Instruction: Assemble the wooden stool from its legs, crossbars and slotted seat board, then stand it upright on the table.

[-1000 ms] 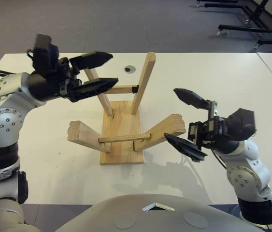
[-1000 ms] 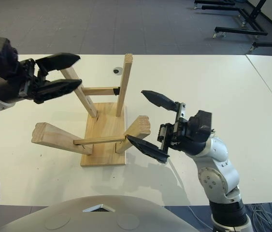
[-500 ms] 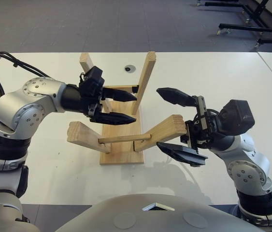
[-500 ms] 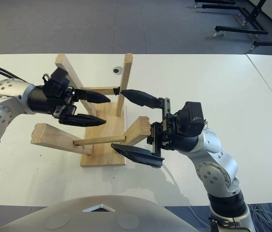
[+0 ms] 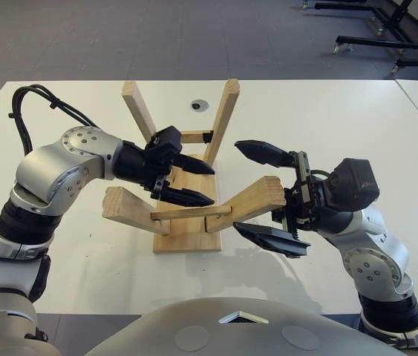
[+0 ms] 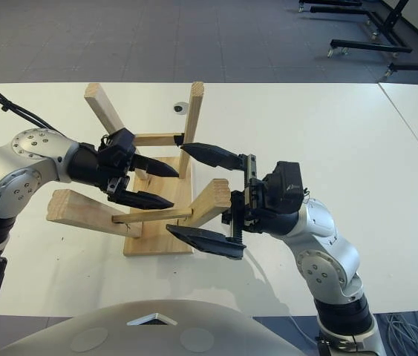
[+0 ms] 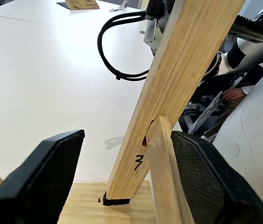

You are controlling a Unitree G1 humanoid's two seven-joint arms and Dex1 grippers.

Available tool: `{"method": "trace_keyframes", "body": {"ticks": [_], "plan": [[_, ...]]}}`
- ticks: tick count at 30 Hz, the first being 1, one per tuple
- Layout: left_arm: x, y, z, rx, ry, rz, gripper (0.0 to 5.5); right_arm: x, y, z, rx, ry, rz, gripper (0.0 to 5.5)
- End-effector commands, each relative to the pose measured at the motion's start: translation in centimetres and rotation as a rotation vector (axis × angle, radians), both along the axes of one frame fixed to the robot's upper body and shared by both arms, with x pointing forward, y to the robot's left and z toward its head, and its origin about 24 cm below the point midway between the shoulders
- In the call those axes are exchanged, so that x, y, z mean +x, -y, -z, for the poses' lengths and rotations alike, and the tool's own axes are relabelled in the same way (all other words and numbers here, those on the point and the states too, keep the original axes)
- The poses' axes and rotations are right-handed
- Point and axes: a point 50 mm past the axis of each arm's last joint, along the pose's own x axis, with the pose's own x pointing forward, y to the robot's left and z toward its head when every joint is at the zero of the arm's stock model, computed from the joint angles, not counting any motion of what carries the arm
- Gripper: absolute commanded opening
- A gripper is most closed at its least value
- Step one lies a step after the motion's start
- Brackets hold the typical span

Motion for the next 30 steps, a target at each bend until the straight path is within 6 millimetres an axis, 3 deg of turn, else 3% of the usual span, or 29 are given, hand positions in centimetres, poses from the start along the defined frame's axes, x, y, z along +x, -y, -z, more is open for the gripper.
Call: {"method": "trace_keyframes", "body": {"ticks": [1,30], "plan": [[-0.2,0.1,0.0,0.001,0.008,0.024,3.40,0.3,0.0,0.1,-0.015,0.010,0.014,5.38],[0.1,0.1,2.4,0.121,0.028,0.034,3.40,0.7,-0.4,0.5,-0.048,0.023,0.013,5.38]]}}
